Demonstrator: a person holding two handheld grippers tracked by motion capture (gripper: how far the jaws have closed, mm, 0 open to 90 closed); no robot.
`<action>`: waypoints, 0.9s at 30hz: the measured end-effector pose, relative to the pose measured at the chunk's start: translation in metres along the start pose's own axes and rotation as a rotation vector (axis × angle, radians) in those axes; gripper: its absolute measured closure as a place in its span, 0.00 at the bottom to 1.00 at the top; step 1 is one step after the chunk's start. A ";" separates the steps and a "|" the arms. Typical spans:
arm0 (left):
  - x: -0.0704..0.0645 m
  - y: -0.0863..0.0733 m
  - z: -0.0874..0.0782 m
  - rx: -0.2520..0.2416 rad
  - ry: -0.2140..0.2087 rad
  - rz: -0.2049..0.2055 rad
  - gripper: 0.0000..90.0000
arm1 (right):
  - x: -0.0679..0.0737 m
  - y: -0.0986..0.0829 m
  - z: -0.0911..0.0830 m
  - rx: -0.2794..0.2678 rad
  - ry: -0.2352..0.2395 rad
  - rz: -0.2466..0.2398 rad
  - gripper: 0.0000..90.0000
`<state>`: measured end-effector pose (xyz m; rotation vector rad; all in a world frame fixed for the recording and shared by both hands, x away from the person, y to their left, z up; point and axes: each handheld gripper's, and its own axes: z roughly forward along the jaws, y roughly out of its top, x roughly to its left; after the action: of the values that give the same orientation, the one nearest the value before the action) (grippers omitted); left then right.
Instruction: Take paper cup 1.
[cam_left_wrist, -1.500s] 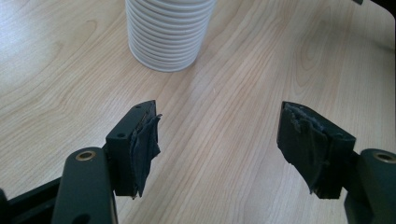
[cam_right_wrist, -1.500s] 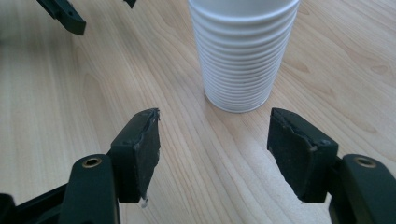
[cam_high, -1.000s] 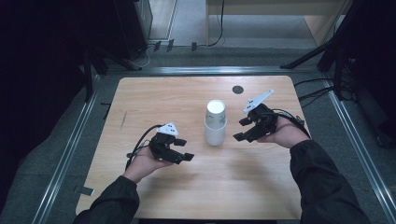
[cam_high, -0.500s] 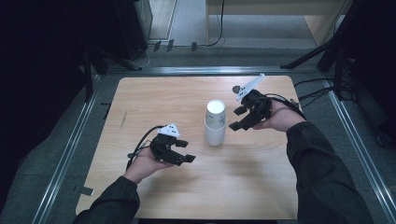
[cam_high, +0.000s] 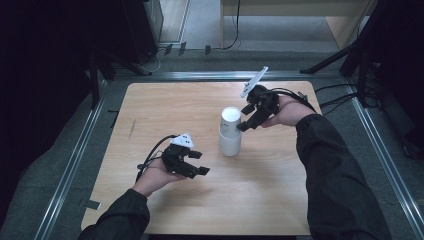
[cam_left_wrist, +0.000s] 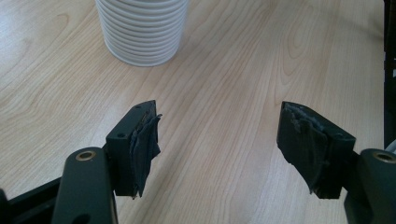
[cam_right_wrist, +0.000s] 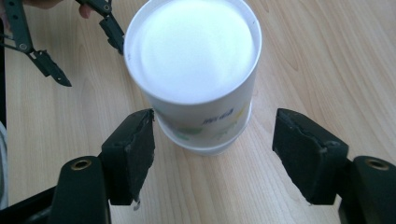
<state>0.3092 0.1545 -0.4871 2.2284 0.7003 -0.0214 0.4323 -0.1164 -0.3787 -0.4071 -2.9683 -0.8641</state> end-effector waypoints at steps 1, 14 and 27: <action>0.000 0.000 0.000 0.002 0.000 0.003 0.33 | -0.001 0.002 0.002 0.005 0.007 0.009 0.31; -0.001 0.001 -0.002 0.000 -0.004 0.014 0.33 | 0.006 0.033 0.016 0.035 0.027 -0.039 0.32; -0.001 0.001 -0.001 0.004 -0.004 0.017 0.33 | 0.008 0.038 0.010 0.078 0.011 -0.033 0.36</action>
<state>0.3084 0.1542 -0.4850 2.2375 0.6795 -0.0183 0.4351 -0.0783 -0.3662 -0.3498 -2.9955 -0.7471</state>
